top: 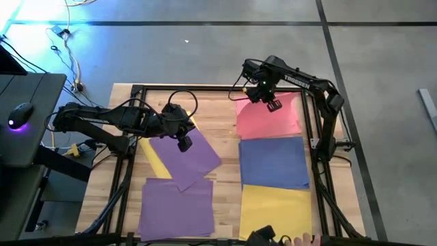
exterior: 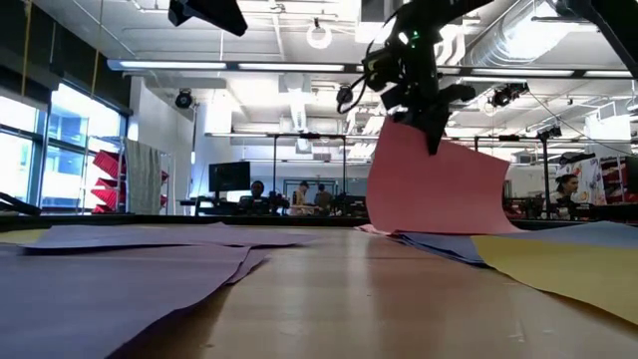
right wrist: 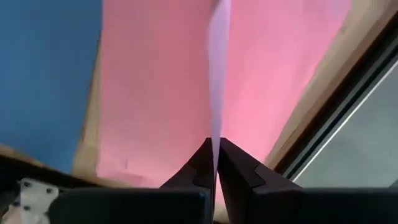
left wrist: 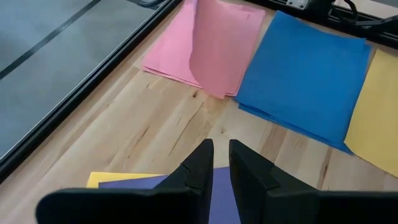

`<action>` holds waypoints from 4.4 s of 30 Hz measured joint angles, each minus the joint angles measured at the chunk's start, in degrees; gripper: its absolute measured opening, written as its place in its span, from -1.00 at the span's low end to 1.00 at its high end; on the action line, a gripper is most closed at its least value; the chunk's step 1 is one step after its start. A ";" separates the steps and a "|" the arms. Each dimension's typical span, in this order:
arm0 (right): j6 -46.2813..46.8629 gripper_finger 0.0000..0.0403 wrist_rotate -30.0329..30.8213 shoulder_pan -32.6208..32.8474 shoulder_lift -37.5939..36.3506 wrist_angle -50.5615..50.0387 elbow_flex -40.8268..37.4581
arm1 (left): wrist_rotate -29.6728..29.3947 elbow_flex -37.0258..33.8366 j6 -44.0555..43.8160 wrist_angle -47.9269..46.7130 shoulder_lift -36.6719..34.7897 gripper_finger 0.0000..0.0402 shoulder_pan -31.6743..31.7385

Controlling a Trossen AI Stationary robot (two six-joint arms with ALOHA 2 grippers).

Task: Organize paper
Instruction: Stack the pink paper on the top right of the table

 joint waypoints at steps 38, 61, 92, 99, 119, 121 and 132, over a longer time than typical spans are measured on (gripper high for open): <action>0.11 -1.00 2.37 -3.87 1.32 15.90 -13.94 | -0.20 -0.02 -2.13 -0.18 0.02 -0.85 0.04; -1.50 -1.00 0.60 -3.85 1.32 22.40 -13.86 | -0.20 -0.02 -3.17 -0.21 0.02 -0.85 0.04; 7.78 -0.37 9.60 -3.85 5.03 25.13 -13.81 | 0.44 -0.02 -5.62 -0.21 0.02 -0.85 0.00; 13.22 -0.08 20.01 -3.85 3.69 23.07 -13.81 | 0.45 -0.02 -5.60 -0.21 0.02 -0.85 0.00; 44.77 -0.96 -15.84 0.19 -5.37 24.56 -32.00 | -0.24 -0.02 -4.88 -0.91 0.02 -0.85 0.00; 46.79 -0.96 -14.58 1.49 -5.37 28.77 -34.58 | -0.58 -0.02 -4.72 -0.92 0.02 -0.85 0.00; 49.63 -1.00 -9.94 -2.57 -5.79 42.05 -41.67 | -1.75 -0.02 -4.46 -0.95 0.02 -0.85 0.04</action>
